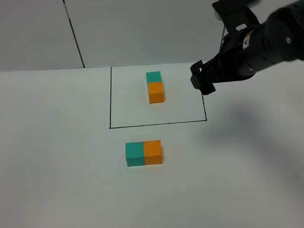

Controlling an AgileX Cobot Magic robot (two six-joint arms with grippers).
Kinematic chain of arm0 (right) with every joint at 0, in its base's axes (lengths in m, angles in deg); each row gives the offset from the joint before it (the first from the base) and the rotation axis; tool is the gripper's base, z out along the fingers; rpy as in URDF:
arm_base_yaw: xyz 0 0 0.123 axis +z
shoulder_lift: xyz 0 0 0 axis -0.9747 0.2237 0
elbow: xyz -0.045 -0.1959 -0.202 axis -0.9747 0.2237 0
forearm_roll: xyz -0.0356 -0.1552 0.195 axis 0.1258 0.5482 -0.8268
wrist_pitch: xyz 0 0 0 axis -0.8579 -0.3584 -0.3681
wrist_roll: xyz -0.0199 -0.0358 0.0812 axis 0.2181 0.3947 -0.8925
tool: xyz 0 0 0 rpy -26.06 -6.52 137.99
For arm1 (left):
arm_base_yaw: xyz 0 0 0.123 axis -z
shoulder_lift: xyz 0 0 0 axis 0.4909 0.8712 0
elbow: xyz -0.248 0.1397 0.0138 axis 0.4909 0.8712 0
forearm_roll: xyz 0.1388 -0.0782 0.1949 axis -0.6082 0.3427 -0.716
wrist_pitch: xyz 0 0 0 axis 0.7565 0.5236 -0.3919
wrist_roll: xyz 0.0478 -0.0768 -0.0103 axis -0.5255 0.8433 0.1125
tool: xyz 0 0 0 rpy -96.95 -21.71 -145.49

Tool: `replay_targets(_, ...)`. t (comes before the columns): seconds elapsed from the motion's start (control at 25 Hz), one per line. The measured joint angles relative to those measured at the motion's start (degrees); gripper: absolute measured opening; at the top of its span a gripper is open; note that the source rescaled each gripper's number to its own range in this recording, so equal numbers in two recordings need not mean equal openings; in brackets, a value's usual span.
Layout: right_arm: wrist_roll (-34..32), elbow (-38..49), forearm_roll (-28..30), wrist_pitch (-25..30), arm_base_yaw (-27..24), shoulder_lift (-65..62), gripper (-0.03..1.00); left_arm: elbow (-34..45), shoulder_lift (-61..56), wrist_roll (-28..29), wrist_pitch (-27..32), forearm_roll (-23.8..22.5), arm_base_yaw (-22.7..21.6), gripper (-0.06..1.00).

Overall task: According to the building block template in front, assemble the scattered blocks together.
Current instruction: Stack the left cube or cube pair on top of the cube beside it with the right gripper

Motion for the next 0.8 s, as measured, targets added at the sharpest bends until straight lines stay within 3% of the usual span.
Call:
replay_targets(0.2, -5.9, 16.7, -0.2, -15.0, 0.0, -6.0, 1.0, 0.0, 0.0, 0.0, 0.0, 0.0, 0.0, 0.46)
replay_targets(0.4, -9.8, 27.1, -0.3, -25.3, 0.0, -6.5, 0.99, 0.0, 0.0, 0.0, 0.0, 0.0, 0.0, 0.46)
replay_targets(0.8, -10.1, 28.8, -0.3, -29.4, 0.0, -6.5, 0.98, 0.0, 0.0, 0.0, 0.0, 0.0, 0.0, 0.46)
